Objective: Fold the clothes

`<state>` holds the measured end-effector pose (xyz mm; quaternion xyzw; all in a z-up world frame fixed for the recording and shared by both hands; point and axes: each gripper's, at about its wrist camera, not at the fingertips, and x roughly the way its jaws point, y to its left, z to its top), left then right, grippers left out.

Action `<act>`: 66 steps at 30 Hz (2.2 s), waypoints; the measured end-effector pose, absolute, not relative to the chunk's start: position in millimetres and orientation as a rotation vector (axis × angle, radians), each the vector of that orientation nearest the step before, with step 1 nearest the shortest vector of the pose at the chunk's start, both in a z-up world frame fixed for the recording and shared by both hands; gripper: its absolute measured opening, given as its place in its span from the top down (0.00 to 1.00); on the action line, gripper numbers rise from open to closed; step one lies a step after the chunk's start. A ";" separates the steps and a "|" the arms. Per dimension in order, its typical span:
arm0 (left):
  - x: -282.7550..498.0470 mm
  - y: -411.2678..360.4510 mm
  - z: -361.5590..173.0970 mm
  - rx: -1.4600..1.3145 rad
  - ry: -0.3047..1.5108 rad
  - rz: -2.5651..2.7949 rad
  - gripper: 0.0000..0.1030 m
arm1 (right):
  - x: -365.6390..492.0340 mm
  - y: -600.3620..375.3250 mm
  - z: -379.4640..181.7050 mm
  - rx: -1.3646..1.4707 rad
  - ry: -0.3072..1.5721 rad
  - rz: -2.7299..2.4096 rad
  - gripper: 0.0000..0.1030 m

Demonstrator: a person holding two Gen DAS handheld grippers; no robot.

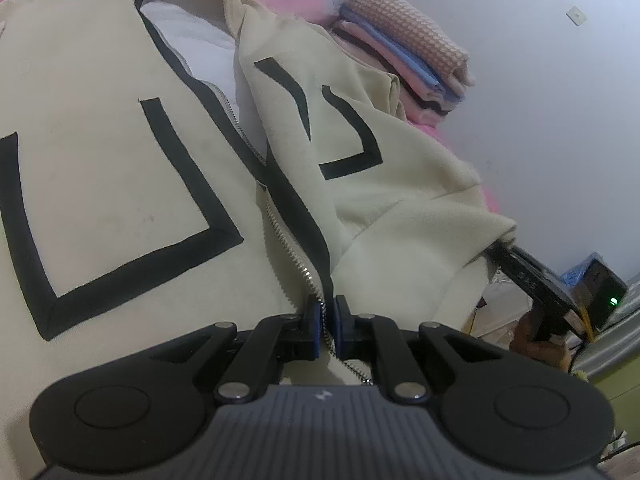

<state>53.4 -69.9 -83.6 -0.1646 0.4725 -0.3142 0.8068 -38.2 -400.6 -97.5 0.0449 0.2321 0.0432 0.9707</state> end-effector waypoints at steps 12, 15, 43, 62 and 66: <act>51.2 -65.6 -86.5 -0.363 0.998 -0.689 0.91 | -63.0 -399.2 -108.6 -0.065 0.492 -0.072 0.53; 50.8 -65.5 -86.5 -0.358 0.995 -0.695 0.91 | -75.8 -403.1 -105.5 -0.059 0.477 -0.097 0.45; 51.4 -53.3 -93.4 -0.413 0.994 -0.735 0.91 | -72.6 -397.5 -51.1 0.186 0.417 -0.003 0.49; 56.9 -42.5 -106.2 -0.483 0.983 -0.811 0.91 | 85.6 -439.3 -51.1 0.931 0.600 0.250 0.46; 55.1 -43.5 -102.6 -0.469 0.982 -0.811 0.91 | 79.6 -397.9 -50.9 0.866 0.642 0.363 0.46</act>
